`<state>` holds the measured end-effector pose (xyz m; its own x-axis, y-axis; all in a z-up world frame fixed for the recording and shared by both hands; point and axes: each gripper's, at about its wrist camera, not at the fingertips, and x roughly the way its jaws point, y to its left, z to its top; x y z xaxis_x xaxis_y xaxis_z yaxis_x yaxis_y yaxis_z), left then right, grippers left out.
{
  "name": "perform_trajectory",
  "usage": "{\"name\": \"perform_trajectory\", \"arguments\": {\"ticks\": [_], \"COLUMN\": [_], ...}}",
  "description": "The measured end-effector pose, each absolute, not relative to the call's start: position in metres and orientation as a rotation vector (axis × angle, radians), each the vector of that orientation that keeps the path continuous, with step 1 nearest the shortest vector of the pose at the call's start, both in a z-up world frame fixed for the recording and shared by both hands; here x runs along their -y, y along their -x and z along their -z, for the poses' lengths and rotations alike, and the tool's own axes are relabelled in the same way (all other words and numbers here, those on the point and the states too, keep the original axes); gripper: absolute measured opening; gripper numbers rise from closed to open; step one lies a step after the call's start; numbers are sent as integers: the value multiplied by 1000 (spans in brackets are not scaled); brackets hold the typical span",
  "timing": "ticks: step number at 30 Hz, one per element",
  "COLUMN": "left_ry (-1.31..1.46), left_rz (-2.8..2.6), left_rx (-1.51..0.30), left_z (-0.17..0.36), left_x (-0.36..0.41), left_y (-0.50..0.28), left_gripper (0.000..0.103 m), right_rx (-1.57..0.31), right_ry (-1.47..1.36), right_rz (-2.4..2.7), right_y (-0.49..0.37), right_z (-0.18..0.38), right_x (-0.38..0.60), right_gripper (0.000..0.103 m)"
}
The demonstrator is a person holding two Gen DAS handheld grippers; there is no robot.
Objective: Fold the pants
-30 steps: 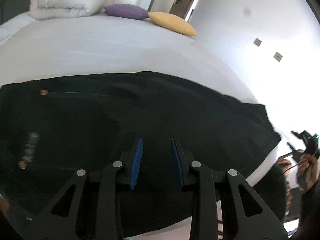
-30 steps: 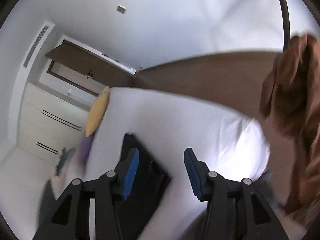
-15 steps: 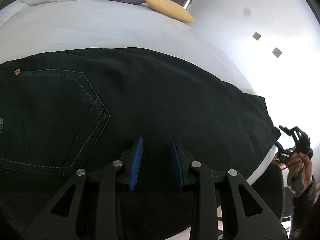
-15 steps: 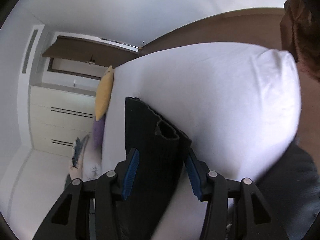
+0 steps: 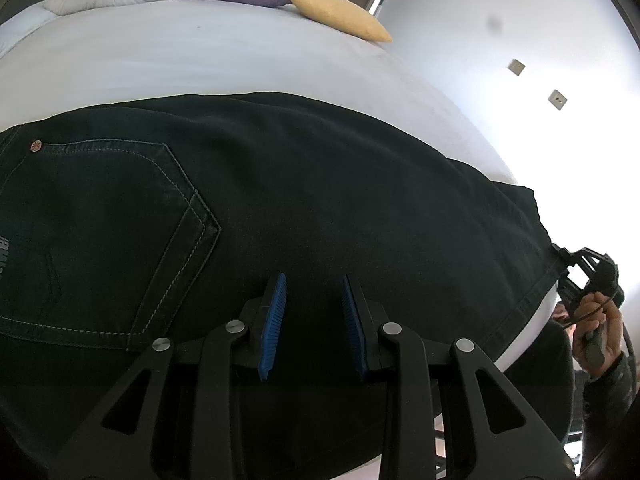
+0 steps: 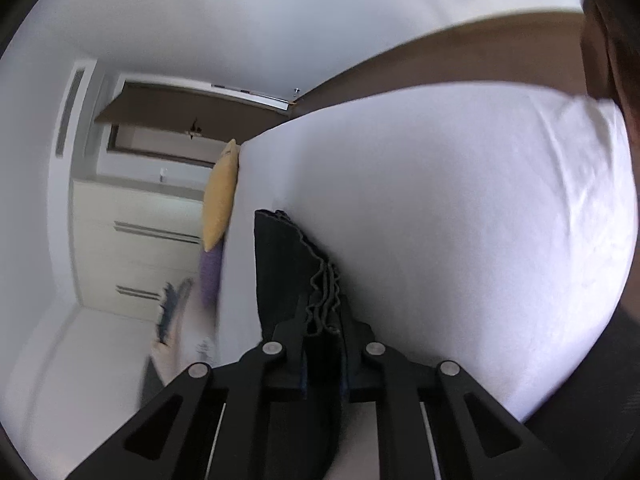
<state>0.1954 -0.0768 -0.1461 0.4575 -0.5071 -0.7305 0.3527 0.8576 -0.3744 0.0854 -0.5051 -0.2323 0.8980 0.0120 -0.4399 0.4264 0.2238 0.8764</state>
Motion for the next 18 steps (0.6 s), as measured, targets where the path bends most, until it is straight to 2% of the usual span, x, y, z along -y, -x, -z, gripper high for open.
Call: {"name": "perform_trajectory", "arguments": {"ticks": [3, 7, 8, 10, 12, 15, 18], "left_ry": [184, 223, 234, 271, 310, 356, 416], "left_rz": [525, 531, 543, 575, 612, 664, 722], "left_rx": [-970, -985, -985, -973, -964, -1006, -1037], "left_z": [144, 134, 132, 126, 123, 124, 123], "left_x": [78, 83, 84, 91, 99, 114, 131], "left_y": [-197, -199, -199, -200, -201, -211, -222], "left_gripper": [28, 29, 32, 79, 86, 86, 86], "right_rx": [-449, -567, -597, -633, -699, -773, -751], "right_ry": [-1142, -707, -547, -278, -31, 21, 103], "right_rz": [311, 247, 229, 206, 198, 192, 210], "right_y": [-101, -139, -151, -168, -186, -197, -195], "right_z": [202, 152, 143, 139, 155, 183, 186], "right_x": [488, 413, 381, 328, 281, 264, 255], "right_gripper": [12, 12, 12, 12, 12, 11, 11]}}
